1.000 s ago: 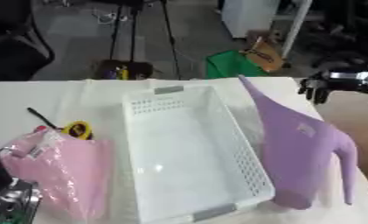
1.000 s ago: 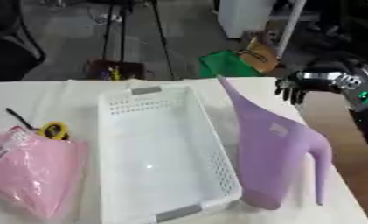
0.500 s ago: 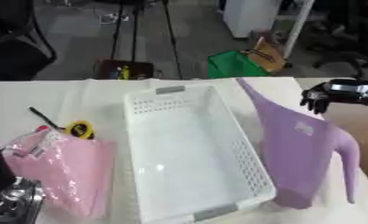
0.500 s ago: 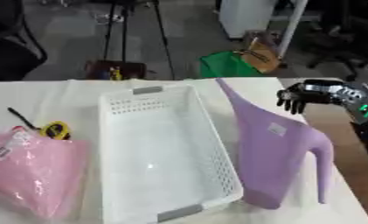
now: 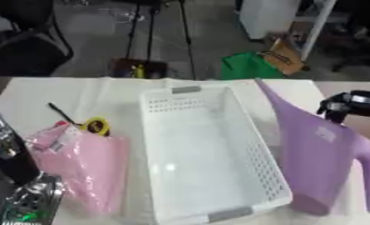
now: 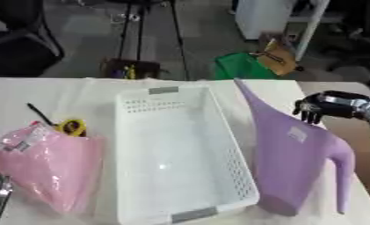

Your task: Pick up objects on the table and place them in the box.

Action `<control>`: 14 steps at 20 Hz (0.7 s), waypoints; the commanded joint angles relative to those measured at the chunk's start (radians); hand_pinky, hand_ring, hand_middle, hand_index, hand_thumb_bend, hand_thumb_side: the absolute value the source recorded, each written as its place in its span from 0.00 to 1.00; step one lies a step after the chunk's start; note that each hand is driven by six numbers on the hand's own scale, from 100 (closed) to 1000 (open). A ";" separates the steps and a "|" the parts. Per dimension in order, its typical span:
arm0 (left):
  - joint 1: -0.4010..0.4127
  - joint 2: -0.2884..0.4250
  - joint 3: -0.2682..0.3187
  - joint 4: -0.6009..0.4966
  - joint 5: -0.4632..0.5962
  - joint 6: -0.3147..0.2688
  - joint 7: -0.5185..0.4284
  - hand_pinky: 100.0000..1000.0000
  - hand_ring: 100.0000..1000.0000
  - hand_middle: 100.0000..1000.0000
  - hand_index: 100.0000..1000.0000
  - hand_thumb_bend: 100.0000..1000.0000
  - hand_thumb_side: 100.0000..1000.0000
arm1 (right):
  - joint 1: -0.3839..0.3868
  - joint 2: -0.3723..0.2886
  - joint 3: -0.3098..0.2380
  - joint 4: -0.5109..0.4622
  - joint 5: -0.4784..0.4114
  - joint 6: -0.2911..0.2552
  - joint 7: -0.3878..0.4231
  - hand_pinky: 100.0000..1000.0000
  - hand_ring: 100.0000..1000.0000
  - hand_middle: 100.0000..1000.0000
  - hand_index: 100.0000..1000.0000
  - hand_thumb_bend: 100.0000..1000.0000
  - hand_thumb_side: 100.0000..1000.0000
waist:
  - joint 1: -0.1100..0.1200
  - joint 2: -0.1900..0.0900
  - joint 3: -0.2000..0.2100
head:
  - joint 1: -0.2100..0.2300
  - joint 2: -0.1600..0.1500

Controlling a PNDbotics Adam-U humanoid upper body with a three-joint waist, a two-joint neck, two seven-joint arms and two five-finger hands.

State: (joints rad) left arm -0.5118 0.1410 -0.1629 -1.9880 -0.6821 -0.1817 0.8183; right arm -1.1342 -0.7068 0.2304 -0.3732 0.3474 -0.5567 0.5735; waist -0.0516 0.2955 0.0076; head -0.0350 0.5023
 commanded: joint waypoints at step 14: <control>-0.008 0.004 -0.009 -0.012 -0.003 -0.005 0.004 0.67 0.61 0.70 0.72 0.00 0.98 | 0.089 -0.124 0.222 -0.336 -0.293 -0.170 0.334 0.56 0.54 0.53 0.72 0.00 1.00 | -0.011 -0.026 -0.003 | -0.008 0.016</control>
State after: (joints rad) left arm -0.5089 0.1410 -0.1686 -1.9880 -0.6835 -0.1841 0.8205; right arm -1.0314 -0.7724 0.4427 -0.6687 0.0830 -0.4839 0.6463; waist -0.0631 0.2955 0.0068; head -0.0386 0.5103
